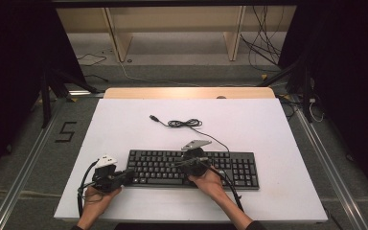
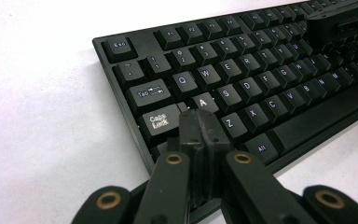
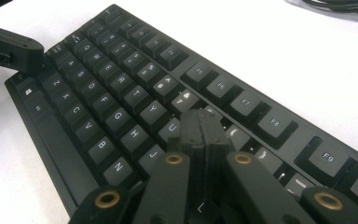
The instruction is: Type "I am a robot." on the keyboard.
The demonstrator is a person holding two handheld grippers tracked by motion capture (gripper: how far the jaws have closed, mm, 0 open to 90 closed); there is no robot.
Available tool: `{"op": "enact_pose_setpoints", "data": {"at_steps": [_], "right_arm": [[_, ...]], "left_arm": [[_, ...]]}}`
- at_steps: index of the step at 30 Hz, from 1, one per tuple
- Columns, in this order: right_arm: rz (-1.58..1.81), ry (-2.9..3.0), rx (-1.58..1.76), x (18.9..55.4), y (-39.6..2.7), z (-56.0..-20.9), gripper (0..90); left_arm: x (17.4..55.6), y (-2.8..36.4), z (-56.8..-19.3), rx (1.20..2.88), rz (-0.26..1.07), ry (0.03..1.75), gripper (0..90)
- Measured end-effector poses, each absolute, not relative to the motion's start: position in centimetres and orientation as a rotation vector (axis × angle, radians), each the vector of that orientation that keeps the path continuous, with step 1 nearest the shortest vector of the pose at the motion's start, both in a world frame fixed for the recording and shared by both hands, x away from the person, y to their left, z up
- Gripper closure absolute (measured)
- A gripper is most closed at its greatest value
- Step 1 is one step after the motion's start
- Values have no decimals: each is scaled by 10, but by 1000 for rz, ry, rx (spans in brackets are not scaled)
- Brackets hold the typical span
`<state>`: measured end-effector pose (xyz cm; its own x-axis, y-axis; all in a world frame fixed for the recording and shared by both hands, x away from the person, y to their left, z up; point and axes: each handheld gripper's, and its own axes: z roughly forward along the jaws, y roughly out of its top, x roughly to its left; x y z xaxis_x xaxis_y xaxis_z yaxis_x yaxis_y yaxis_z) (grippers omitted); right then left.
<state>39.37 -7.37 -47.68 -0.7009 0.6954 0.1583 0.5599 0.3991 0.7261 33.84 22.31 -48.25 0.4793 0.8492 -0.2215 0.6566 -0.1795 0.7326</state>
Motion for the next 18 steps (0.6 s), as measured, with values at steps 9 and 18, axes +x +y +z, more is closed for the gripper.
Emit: {"op": "enact_pose_setpoints", "data": {"at_steps": [9, 18], "right_arm": [[1167, 2488, 1130, 393, -73, -480, 900], [1163, 2480, 1126, 393, -72, -480, 900]], "left_arm": [[339, 221, -485, 1931, 289, 1249, 890], [339, 221, -485, 1930, 289, 1250, 891]]}}
